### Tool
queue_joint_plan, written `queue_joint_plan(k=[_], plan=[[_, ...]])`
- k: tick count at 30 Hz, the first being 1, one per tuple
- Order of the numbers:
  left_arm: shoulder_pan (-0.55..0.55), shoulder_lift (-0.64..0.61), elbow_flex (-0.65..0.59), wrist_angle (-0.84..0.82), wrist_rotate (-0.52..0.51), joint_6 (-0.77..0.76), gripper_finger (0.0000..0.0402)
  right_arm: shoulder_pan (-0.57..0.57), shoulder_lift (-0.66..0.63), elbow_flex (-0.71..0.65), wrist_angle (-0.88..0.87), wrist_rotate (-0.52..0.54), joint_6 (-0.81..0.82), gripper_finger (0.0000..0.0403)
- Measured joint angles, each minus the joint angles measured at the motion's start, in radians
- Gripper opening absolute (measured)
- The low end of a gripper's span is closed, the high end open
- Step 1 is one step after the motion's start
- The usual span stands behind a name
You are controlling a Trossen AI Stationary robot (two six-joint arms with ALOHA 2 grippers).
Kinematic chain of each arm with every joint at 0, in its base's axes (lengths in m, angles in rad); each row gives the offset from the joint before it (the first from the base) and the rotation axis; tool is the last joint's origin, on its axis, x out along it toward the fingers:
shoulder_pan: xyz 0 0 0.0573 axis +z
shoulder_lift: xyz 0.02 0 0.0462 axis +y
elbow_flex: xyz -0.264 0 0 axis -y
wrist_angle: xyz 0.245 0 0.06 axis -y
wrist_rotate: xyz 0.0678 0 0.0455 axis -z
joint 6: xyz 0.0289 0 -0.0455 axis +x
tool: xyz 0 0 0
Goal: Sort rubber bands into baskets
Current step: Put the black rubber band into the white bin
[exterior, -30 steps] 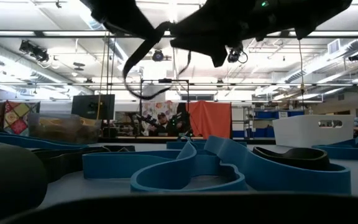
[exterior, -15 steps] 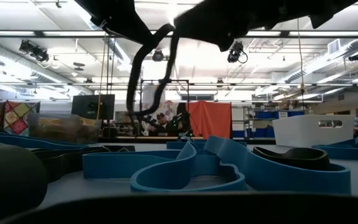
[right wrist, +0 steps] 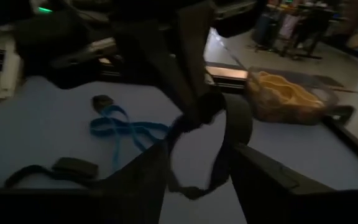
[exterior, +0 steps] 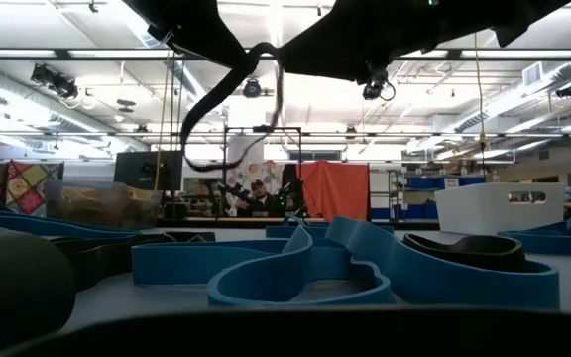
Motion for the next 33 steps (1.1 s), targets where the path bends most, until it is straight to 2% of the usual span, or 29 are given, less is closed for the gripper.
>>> queue_joint_plan(k=[4,10,14,18,23,28,33], plan=[[0.000,0.000,0.000,0.000,0.000,0.000,0.0008,-0.004,0.000,0.000,-0.005,0.037,-0.019,0.0224],[0.000,0.000,0.000,0.000,0.000,0.001,0.0008,-0.011,0.000,0.000,-0.004,0.031,-0.012,0.0280],[0.000,0.000,0.000,0.014,0.000,0.004,0.0008,-0.011,0.000,0.000,0.000,-0.024,0.004,0.0283],[0.000,0.000,0.000,0.032,0.000,0.027,0.0008,-0.018,0.000,0.000,0.001,-0.089,0.048,0.0231],[0.006,0.000,0.000,0.045,-0.001,0.029,0.0008,-0.030,0.000,0.000,0.002,-0.168,0.069,0.0128],[0.017,0.000,0.000,0.043,0.002,0.000,0.0008,-0.030,0.000,0.000,0.001,-0.191,0.069,0.0026],[0.022,0.000,0.000,0.024,0.007,-0.069,0.0033,-0.030,-0.011,0.000,-0.045,-0.106,0.080,0.0014]])
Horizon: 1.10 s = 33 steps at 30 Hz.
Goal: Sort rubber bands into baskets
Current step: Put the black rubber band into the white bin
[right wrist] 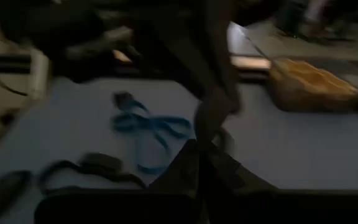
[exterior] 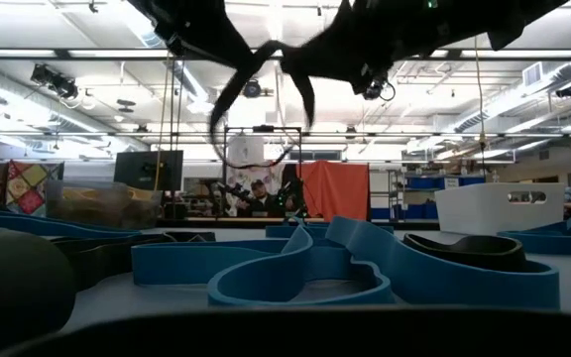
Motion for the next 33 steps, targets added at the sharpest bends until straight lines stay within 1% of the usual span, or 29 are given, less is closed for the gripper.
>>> queue_joint_plan(k=[6,8,10,14,17,20,22,26,33], plan=[[0.003,0.000,0.000,-0.090,0.001,-0.060,0.0116,-0.022,-0.110,0.000,-0.218,0.152,0.002,0.0010],[0.003,0.000,0.000,-0.130,0.002,-0.086,0.0137,-0.036,-0.161,0.000,-0.297,0.189,-0.001,0.0010],[0.003,0.000,0.000,-0.168,0.002,-0.100,0.0150,-0.054,-0.221,0.000,-0.388,0.221,-0.003,0.0010],[0.002,0.000,-0.004,-0.200,0.003,-0.146,0.0155,-0.111,-0.345,0.000,-0.614,0.296,-0.003,0.0010],[0.002,0.000,-0.023,-0.192,0.003,-0.183,0.0156,-0.170,-0.432,0.000,-0.840,0.398,0.016,0.0010],[0.008,-0.001,-0.063,-0.132,0.003,-0.241,0.0156,-0.244,-0.500,0.000,-1.045,0.513,0.080,0.0010],[0.013,-0.001,-0.099,-0.088,0.003,-0.279,0.0156,-0.299,-0.537,0.000,-1.146,0.566,0.117,0.0010],[0.023,-0.001,-0.158,-0.033,0.003,-0.333,0.0156,-0.405,-0.580,0.000,-1.253,0.585,0.163,0.0010],[0.028,-0.001,-0.203,-0.036,0.005,-0.398,0.0156,-0.543,-0.573,0.000,-1.326,0.572,0.164,0.0010]])
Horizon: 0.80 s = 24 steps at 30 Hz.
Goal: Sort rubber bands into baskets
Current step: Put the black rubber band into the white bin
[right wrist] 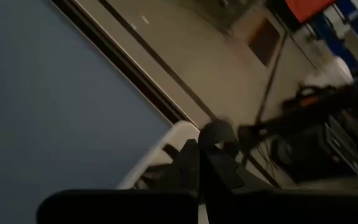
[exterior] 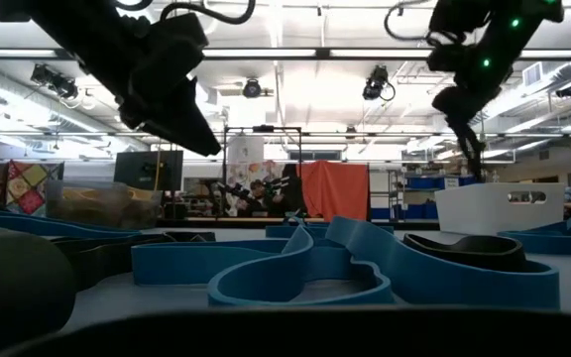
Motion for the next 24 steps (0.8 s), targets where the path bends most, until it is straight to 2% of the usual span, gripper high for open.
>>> queue_joint_plan(k=[5,12,19,24], plan=[[-0.002,0.000,0.000,-0.002,0.020,-0.006,0.0156,-0.090,0.023,-0.021,-0.051,-0.021,0.037,0.0015],[-0.011,-0.027,0.000,-0.093,0.036,-0.058,0.0156,-0.178,0.033,-0.103,-0.045,-0.131,0.060,0.0031],[-0.056,-0.084,0.001,-0.117,0.039,-0.059,0.0156,-0.189,0.030,-0.105,-0.016,-0.190,0.054,0.0114],[-0.088,-0.102,0.002,-0.197,0.111,-0.110,0.0156,-0.189,0.029,-0.105,-0.014,-0.193,0.100,0.0185]])
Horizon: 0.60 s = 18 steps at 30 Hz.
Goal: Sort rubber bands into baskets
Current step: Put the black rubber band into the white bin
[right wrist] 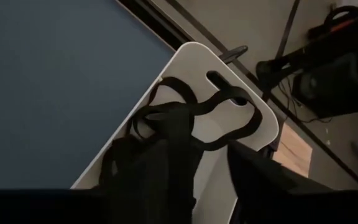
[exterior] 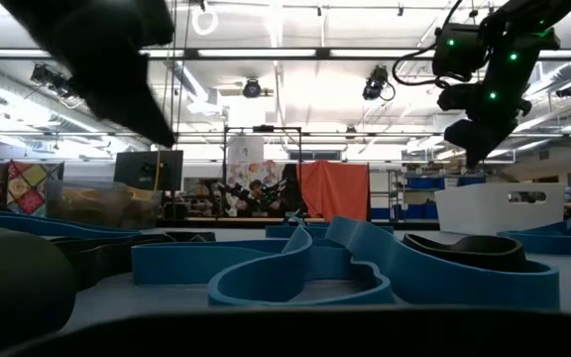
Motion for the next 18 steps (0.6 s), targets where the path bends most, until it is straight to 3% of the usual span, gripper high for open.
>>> queue_joint_plan(k=[8,14,18], plan=[[-0.041,0.001,0.004,-0.214,0.169,-0.228,0.0156,0.001,0.000,0.000,0.030,-0.050,0.030,0.0253],[-0.088,0.001,0.024,-0.371,0.349,-0.385,0.0156,0.025,-0.009,0.000,0.134,-0.289,0.037,0.0254],[-0.127,0.003,0.024,-0.429,0.440,-0.464,0.0156,0.092,-0.011,0.000,0.223,-0.375,0.059,0.0242]])
